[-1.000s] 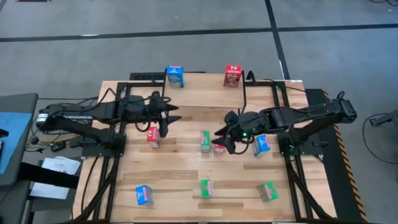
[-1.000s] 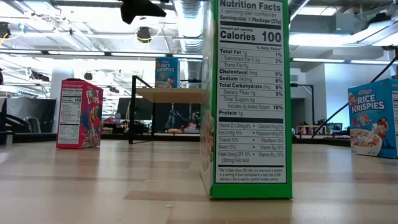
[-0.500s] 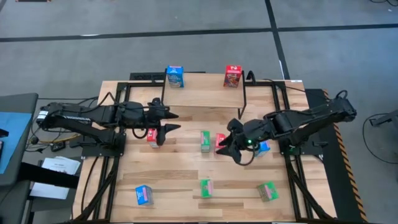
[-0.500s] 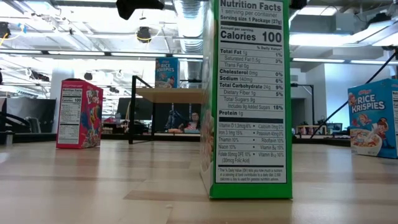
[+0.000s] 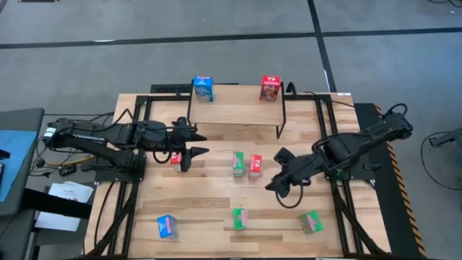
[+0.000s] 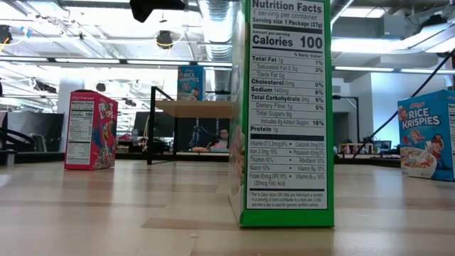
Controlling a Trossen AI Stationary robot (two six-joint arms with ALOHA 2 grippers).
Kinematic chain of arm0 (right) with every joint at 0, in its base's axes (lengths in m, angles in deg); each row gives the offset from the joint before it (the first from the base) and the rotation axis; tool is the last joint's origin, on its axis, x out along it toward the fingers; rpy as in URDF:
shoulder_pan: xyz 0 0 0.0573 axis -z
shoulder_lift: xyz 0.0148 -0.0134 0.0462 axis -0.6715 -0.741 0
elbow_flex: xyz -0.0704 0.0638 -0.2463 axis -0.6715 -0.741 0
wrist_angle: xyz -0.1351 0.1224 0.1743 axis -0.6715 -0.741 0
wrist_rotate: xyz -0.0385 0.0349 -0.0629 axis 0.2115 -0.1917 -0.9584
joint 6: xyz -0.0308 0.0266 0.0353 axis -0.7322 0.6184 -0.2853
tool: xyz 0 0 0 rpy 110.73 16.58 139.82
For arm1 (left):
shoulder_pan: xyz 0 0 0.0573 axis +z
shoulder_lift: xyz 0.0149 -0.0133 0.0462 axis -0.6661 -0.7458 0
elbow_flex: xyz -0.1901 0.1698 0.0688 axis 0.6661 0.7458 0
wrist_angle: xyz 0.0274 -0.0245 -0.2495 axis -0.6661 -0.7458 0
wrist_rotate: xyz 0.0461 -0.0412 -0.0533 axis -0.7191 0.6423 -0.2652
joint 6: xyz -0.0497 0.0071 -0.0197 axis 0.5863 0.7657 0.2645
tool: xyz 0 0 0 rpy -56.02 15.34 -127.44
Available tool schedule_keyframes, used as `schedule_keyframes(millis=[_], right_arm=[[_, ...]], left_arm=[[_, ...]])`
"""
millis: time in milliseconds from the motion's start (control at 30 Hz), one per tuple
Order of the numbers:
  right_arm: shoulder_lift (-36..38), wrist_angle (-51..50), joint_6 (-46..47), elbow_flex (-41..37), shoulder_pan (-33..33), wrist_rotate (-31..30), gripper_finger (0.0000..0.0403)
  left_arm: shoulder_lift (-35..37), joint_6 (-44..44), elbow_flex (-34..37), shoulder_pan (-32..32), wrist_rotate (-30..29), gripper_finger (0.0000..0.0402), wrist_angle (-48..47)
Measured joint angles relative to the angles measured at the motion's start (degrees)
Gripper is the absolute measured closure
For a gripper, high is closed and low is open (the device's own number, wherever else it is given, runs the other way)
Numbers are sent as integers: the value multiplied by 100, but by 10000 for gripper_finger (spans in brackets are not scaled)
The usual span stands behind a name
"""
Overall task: Stack cereal on shelf
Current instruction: Put the bottom right green cereal box on the shelf
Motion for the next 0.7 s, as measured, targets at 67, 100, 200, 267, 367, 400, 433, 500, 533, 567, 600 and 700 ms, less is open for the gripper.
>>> schedule_keyframes(millis=[67, 100, 200, 267, 367, 400, 433, 500, 533, 567, 600, 700], right_arm=[[-2, -382, 487, 0, -108, 2, 137], [-2, -574, 715, 0, -166, 2, 137], [-2, -1058, 1374, 0, -357, 2, 137], [-2, -1301, 1772, 0, -508, 7, 137], [-2, -1529, 2306, 0, -766, 17, 137], [-2, -1604, 2481, 0, -857, 18, 137], [-2, -1687, 2661, 0, -948, 21, 137], [-3, -1896, 3037, 2, -1147, 20, 137], [-4, -2021, 3225, 2, -1238, 21, 137], [-4, -2134, 3429, 2, -1350, 22, 137], [-11, -2232, 3628, 2, -1454, 22, 137], [-109, -2463, 4192, 2, -1732, 26, 137]], left_arm=[[0, 2, 0, -11, 3, 198, 1], [0, 4, 0, -15, 4, 198, 0], [-2, 4, 0, -17, 6, 198, -3], [-2, 4, 0, -17, 6, 198, -4], [-2, 5, 0, -17, 6, 198, -4], [-2, 4, 0, -17, 6, 198, -4], [-2, 4, 0, -17, 6, 198, -4], [-2, 4, 0, -17, 4, 198, -4], [-2, 4, 2, -17, 4, 198, -5], [-2, 4, 2, -17, 4, 198, -6], [-2, 4, 2, -17, 5, 198, -5], [-2, 4, 2, -17, 5, 198, -6]])
